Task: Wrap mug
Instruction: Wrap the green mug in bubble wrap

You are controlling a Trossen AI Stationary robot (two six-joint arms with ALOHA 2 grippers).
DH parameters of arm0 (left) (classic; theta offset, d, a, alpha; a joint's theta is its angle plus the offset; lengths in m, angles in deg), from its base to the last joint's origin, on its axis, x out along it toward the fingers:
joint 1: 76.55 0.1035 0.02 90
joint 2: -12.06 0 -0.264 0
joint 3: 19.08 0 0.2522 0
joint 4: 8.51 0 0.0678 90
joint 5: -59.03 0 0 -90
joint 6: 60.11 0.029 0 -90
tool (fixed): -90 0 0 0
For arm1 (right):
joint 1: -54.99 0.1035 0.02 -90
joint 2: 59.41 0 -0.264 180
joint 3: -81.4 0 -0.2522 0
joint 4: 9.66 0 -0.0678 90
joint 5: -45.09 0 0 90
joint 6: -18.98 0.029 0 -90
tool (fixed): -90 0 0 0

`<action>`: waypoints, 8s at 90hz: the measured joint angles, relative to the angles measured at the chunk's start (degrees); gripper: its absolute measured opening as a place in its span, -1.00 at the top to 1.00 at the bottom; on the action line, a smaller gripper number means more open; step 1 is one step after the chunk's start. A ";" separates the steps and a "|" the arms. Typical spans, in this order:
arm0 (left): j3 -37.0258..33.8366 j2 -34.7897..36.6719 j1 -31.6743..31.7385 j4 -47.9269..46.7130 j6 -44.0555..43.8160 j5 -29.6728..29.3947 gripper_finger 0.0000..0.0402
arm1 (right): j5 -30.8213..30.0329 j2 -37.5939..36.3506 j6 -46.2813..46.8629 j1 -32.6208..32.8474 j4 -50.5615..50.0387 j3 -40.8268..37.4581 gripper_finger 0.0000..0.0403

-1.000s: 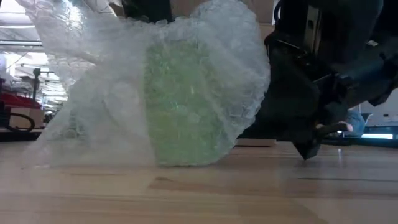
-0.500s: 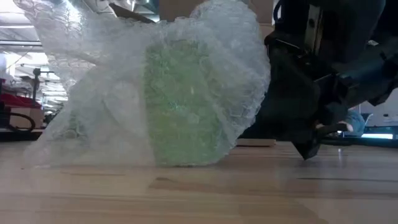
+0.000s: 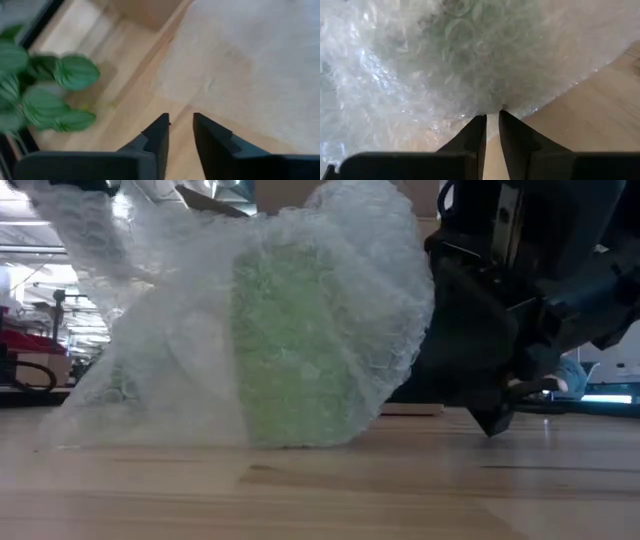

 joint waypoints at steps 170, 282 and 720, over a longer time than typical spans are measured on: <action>-44.35 22.56 -5.49 71.79 35.31 -5.07 0.49 | 5.22 -0.02 0.65 0.02 2.91 -0.02 0.82; -33.98 19.52 2.12 93.18 54.76 8.96 0.85 | 6.68 0.00 -1.20 0.02 2.89 0.00 0.82; -1.13 0.48 16.64 31.00 48.19 5.65 0.99 | 11.12 -26.51 -26.58 -4.50 -47.98 15.87 0.82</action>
